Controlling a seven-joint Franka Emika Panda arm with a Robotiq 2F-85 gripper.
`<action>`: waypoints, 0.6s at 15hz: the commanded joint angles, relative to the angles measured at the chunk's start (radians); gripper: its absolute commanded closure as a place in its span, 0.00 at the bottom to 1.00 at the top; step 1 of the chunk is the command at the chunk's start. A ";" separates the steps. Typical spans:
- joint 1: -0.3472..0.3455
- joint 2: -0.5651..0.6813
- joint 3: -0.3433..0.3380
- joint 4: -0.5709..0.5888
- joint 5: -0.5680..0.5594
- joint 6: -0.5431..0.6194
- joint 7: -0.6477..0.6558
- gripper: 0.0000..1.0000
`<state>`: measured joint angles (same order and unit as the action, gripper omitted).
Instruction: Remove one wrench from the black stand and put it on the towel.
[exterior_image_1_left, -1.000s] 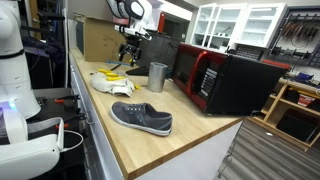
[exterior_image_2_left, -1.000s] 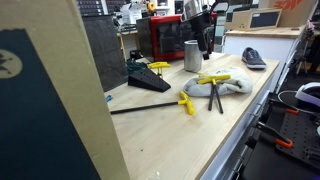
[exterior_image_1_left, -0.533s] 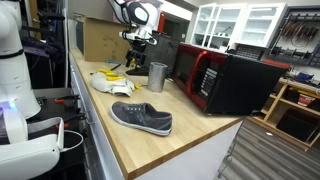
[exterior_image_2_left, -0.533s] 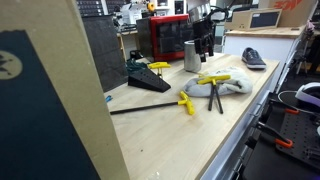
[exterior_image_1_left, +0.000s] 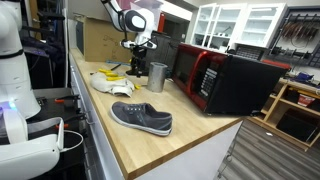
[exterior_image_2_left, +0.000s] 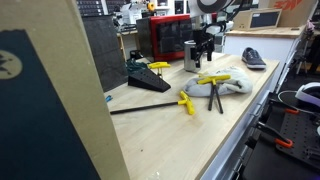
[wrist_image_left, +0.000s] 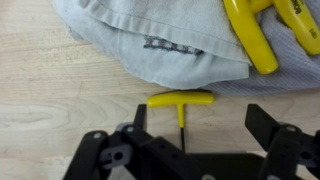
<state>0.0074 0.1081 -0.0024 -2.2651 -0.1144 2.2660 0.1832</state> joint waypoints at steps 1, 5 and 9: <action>0.007 0.026 -0.019 -0.028 -0.057 0.064 0.114 0.00; 0.012 0.060 -0.038 -0.027 -0.099 0.090 0.194 0.00; 0.015 0.069 -0.050 -0.024 -0.104 0.094 0.227 0.02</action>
<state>0.0088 0.1784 -0.0357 -2.2822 -0.1936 2.3360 0.3613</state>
